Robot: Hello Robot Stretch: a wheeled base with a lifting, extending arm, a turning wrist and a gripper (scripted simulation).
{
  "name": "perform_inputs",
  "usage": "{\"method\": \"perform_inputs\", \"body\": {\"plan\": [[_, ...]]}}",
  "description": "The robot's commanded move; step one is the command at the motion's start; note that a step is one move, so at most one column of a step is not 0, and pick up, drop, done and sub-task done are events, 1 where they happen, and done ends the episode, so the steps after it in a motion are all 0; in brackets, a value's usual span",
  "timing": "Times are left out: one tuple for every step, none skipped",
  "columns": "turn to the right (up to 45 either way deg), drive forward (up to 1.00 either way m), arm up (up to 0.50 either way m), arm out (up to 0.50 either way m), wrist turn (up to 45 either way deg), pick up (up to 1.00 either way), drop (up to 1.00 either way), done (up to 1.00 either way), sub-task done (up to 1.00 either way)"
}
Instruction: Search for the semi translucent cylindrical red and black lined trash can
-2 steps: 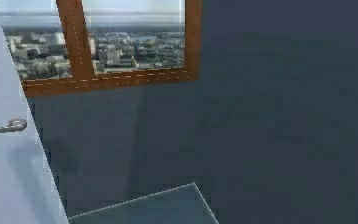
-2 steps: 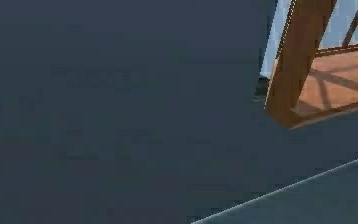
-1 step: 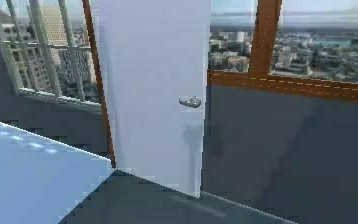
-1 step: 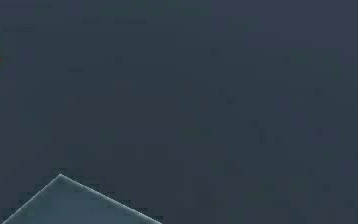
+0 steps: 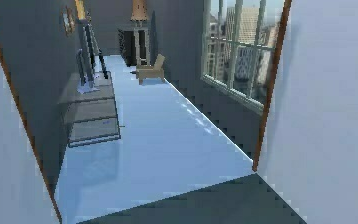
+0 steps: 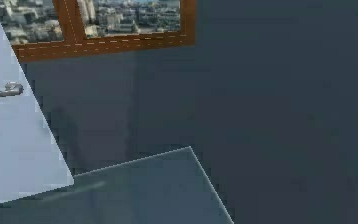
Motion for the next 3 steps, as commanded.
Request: {"method": "perform_inputs", "body": {"plan": [[-6.0,0.0,0.0,0.0,0.0,0.0,0.0,0.0,0.0],[0.0,1.0,0.0,0.0,0.0,0.0,0.0,0.0,0.0],[0.0,1.0,0.0,0.0,0.0,0.0,0.0,0.0,0.0]]}}
